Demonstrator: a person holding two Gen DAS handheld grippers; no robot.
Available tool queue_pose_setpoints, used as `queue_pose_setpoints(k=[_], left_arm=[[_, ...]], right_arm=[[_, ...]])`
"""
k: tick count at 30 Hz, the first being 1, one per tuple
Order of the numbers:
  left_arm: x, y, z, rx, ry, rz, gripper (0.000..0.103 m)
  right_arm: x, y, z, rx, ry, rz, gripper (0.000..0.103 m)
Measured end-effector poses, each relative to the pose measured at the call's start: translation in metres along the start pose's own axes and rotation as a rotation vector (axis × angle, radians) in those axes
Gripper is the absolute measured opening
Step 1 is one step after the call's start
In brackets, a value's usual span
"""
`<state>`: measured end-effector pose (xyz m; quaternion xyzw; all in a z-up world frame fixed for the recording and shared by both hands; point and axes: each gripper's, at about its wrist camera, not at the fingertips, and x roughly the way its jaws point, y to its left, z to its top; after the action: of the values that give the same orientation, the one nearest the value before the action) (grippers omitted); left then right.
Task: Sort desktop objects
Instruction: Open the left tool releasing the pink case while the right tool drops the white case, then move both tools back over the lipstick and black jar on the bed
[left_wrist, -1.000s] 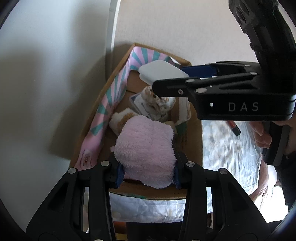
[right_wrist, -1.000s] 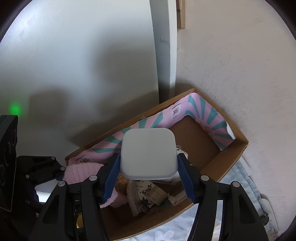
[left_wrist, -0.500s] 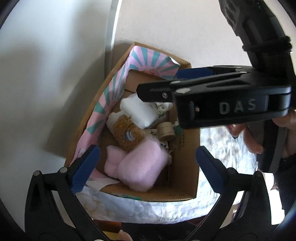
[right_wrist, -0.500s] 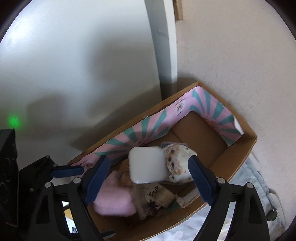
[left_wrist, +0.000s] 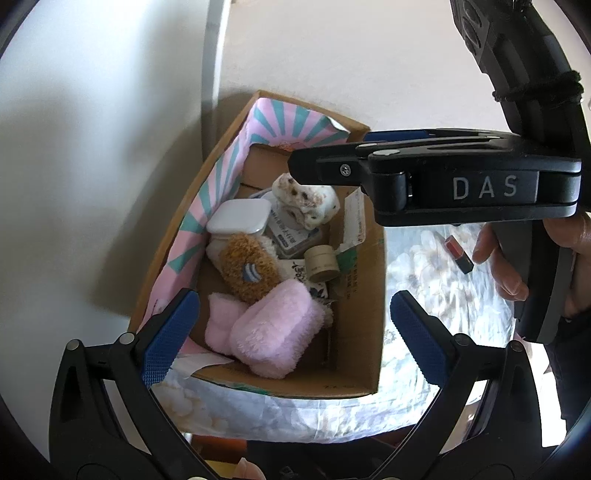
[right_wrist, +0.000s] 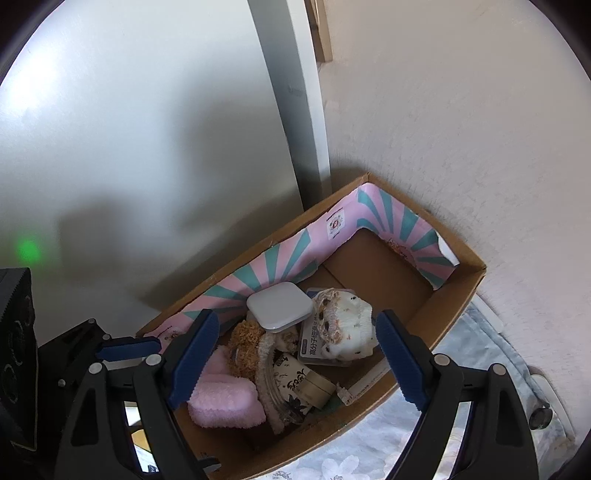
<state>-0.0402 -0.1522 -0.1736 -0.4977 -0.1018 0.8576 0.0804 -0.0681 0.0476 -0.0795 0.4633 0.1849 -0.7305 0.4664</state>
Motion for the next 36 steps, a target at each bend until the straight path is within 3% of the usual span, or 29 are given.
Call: queue_pose_setpoints(k=[7, 13, 25, 31, 36], left_arm=[[-0.024, -0.026, 0.006, 0.088, -0.053, 0.002, 0.103], [-0.042, -0.075, 0.018, 0.230, -0.120, 0.006, 0.103], [-0.020, -0.191, 0.022, 0.441, -0.115, -0.130, 0.103], [0.021, -0.253, 0.005, 0.558, -0.064, -0.225, 0.103], [0.099, -0.287, -0.016, 0.602, -0.055, -0.252, 0.103]], right_arm=[[-0.040, -0.015, -0.004, -0.012, -0.063, -0.028, 0.084], [-0.102, -0.060, -0.022, 0.037, -0.127, -0.103, 0.084], [-0.184, -0.166, -0.106, 0.231, -0.138, -0.323, 0.085], [-0.190, -0.214, -0.146, 0.291, -0.111, -0.352, 0.085], [-0.145, -0.261, -0.181, 0.319, -0.052, -0.343, 0.085]])
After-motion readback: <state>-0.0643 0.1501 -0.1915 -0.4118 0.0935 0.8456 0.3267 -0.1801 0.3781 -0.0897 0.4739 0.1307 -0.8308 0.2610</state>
